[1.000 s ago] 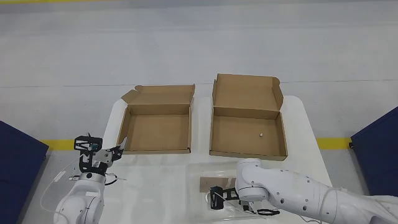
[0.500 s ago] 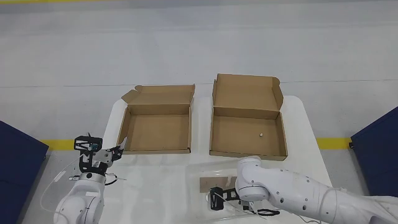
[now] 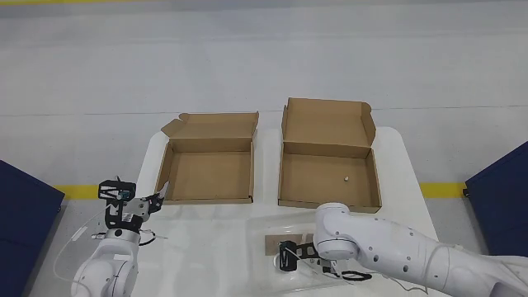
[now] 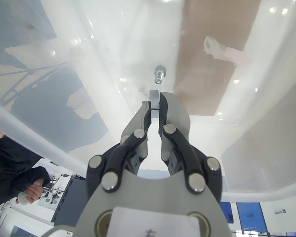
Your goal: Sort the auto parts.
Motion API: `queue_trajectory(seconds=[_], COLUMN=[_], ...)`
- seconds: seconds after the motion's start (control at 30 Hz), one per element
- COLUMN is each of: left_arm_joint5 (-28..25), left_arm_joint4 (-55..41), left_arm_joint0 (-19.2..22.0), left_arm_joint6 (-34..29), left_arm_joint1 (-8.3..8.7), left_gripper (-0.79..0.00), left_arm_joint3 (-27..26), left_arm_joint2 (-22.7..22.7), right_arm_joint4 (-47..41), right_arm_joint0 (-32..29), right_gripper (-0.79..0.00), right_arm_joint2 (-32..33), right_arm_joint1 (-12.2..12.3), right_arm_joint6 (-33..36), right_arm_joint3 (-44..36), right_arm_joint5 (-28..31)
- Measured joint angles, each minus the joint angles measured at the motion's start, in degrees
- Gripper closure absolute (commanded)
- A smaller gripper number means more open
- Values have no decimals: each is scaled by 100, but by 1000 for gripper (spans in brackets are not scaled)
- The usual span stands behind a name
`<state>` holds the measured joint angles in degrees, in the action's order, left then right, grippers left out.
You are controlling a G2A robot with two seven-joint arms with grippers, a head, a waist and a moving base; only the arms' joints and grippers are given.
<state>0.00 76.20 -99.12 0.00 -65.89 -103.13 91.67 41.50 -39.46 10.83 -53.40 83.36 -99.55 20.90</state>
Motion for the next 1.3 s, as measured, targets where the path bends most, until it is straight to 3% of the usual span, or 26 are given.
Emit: queue_trajectory(seconds=[0.53, 0.6, 0.67, 0.7, 0.73, 0.9, 1.2, 1.3], left_arm_joint5=[0, 0, 0, 0, 0, 0, 0, 0], left_arm_joint4=[0, 0, 0, 0, 0, 0, 0, 0], left_arm_joint0=[0, 0, 0, 0, 0, 0, 0, 0], left_arm_joint6=[0, 0, 0, 0, 0, 0, 0, 0], left_arm_joint1=[0, 0, 0, 0, 0, 0, 0, 0], left_gripper=[-785, -785, -785, -785, -785, -785, -785, -785], left_arm_joint3=[0, 0, 0, 0, 0, 0, 0, 0], left_arm_joint2=[0, 0, 0, 0, 0, 0, 0, 0], right_arm_joint4=[254, 241, 213, 196, 184, 184, 291, 351], right_arm_joint0=[-157, -179, -196, -206, -214, -254, -293, -264], right_gripper=[0, -348, -585, -659, -680, -600, -619, -548], right_arm_joint2=[296, 321, 345, 365, 380, 440, 427, 350], right_arm_joint1=[19, 16, 13, 11, 10, 13, -32, -54], right_arm_joint6=[-258, -231, -215, -217, -219, -157, -21, -42], right_arm_joint3=[68, 69, 71, 74, 76, 61, 43, 66], right_arm_joint5=[-134, -130, -114, -109, -103, -43, 27, 45])
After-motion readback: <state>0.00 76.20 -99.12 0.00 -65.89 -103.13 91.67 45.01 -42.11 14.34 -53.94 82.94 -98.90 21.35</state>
